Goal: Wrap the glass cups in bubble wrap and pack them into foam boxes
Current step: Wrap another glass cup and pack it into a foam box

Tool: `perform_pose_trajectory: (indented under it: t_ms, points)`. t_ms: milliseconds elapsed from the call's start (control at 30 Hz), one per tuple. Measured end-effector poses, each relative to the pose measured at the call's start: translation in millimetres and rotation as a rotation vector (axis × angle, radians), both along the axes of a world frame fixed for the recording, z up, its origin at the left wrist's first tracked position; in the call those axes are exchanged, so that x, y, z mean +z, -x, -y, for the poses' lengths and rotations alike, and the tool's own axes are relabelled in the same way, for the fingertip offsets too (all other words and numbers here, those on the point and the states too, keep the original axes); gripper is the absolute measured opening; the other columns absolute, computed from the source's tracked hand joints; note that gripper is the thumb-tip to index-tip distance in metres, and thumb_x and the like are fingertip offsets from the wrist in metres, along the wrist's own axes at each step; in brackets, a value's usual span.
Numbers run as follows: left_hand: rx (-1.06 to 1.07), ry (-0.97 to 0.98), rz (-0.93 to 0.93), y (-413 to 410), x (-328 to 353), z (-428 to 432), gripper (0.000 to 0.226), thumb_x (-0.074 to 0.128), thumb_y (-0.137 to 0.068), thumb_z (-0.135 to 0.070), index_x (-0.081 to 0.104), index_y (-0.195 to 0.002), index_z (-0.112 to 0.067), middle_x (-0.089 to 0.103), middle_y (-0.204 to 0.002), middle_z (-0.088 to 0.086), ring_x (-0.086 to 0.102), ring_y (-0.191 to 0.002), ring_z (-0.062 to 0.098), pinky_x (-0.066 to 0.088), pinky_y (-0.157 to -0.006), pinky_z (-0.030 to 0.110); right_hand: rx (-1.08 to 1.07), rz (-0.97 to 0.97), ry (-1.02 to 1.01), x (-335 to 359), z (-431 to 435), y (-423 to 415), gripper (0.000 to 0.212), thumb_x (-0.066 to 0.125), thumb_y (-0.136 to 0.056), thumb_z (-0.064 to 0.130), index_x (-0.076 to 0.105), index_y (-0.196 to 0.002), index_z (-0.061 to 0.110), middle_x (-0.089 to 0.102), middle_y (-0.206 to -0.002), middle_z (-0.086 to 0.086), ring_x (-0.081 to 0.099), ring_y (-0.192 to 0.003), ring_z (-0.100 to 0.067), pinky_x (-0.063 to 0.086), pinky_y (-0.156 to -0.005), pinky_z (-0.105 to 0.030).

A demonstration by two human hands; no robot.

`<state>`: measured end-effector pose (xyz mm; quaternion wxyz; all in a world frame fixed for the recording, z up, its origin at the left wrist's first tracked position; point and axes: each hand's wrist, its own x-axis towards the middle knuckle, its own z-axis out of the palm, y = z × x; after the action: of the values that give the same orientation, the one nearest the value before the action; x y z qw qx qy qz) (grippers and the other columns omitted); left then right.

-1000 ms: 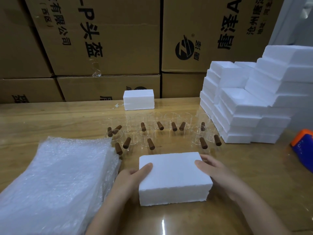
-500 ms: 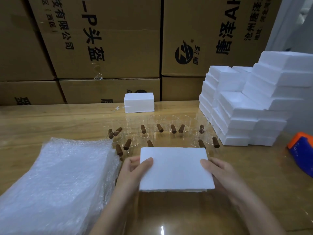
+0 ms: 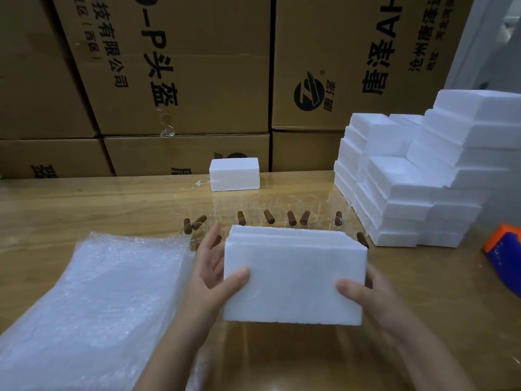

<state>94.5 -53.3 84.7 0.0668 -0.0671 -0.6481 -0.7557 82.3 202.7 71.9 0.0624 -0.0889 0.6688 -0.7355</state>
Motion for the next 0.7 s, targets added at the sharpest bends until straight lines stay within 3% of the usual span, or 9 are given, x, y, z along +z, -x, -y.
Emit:
perform_pose_trajectory:
  t_ms: [67, 133, 200, 233, 300, 367, 467, 567, 700]
  points:
    - [0.102, 0.336, -0.105, 0, 6, 1, 0.074, 0.074, -0.075, -0.046, 0.028, -0.131, -0.061, 0.043, -0.137, -0.032, 0.045, -0.130, 0.005, 0.048, -0.096, 0.032, -0.030, 0.044, 0.035, 2, 3, 5, 0.080, 0.090, -0.038, 0.050, 0.064, -0.110, 0.029, 0.072, -0.105, -0.002, 0.071, -0.092, -0.025, 0.058, -0.066, -0.033]
    - [0.337, 0.871, -0.500, 4, 16, 0, 0.055, 0.060, -0.091, -0.038, 0.031, -0.136, -0.048, 0.031, -0.151, -0.015, 0.031, -0.138, 0.012, 0.035, -0.106, 0.036, -0.063, 0.122, 0.049, 4, 7, 14, 0.072, 0.089, -0.049, 0.041, 0.064, -0.113, 0.020, 0.073, -0.103, -0.005, 0.071, -0.092, -0.024, 0.058, -0.069, -0.033]
    - [0.384, 1.233, -0.931, 10, 22, -6, 0.044, 0.060, -0.089, -0.032, 0.048, -0.132, -0.027, 0.044, -0.145, 0.002, 0.042, -0.133, 0.023, 0.036, -0.104, 0.042, -0.081, 0.237, 0.091, 6, 11, 24, 0.065, 0.087, -0.055, 0.035, 0.065, -0.112, 0.013, 0.073, -0.104, -0.009, 0.069, -0.097, -0.027, 0.056, -0.083, -0.042]
    - [0.337, 1.373, -1.051, 13, 24, -10, 0.046, 0.065, -0.084, -0.034, 0.055, -0.128, -0.022, 0.050, -0.141, 0.003, 0.048, -0.128, 0.025, 0.039, -0.103, 0.045, -0.083, 0.284, 0.113, 9, 13, 29, 0.064, 0.086, -0.056, 0.035, 0.066, -0.111, 0.012, 0.072, -0.106, -0.012, 0.067, -0.101, -0.030, 0.052, -0.090, -0.046]
    - [0.242, 1.617, -1.090, 20, 26, -16, 0.064, 0.077, -0.071, -0.041, 0.058, -0.127, -0.018, 0.054, -0.138, 0.004, 0.053, -0.124, 0.025, 0.043, -0.101, 0.050, -0.075, 0.327, 0.146, 17, 17, 38, 0.065, 0.082, -0.054, 0.042, 0.067, -0.110, 0.013, 0.071, -0.108, -0.012, 0.066, -0.101, -0.030, 0.051, -0.091, -0.048]
    - [0.249, 1.753, -1.051, 30, 28, -18, 0.076, 0.080, -0.065, -0.039, 0.052, -0.132, -0.015, 0.053, -0.138, 0.007, 0.054, -0.122, 0.027, 0.043, -0.100, 0.052, -0.054, 0.334, 0.156, 25, 19, 47, 0.064, 0.079, -0.052, 0.047, 0.068, -0.107, 0.018, 0.073, -0.103, -0.009, 0.069, -0.092, -0.027, 0.055, -0.079, -0.043]
    - [0.337, 1.828, -1.090, 47, 35, -17, 0.067, 0.067, -0.072, -0.024, 0.041, -0.134, -0.013, 0.055, -0.135, 0.010, 0.055, -0.120, 0.030, 0.044, -0.100, 0.050, -0.024, 0.338, 0.132, 33, 20, 60, 0.060, 0.079, -0.048, 0.054, 0.069, -0.098, 0.024, 0.073, -0.086, -0.004, 0.070, -0.072, -0.021, 0.054, -0.060, -0.034]
    - [0.315, 1.862, -1.150, 64, 45, -18, 0.056, 0.059, -0.076, -0.017, 0.043, -0.129, -0.009, 0.057, -0.129, 0.015, 0.055, -0.116, 0.032, 0.045, -0.096, 0.046, 0.011, 0.341, 0.132, 34, 21, 73, 0.066, 0.077, -0.048, 0.060, 0.068, -0.103, 0.024, 0.070, -0.088, -0.006, 0.069, -0.075, -0.023, 0.054, -0.064, -0.035]
    - [0.260, 1.897, -1.160, 83, 66, -13, 0.063, 0.069, -0.063, -0.021, 0.053, -0.122, -0.007, 0.060, -0.122, 0.012, 0.058, -0.108, 0.029, 0.046, -0.091, 0.042, 0.079, 0.357, 0.152, 36, 18, 90, 0.067, 0.066, -0.062, 0.069, 0.071, -0.102, 0.016, 0.067, -0.085, -0.008, 0.068, -0.072, -0.022, 0.055, -0.060, -0.030]
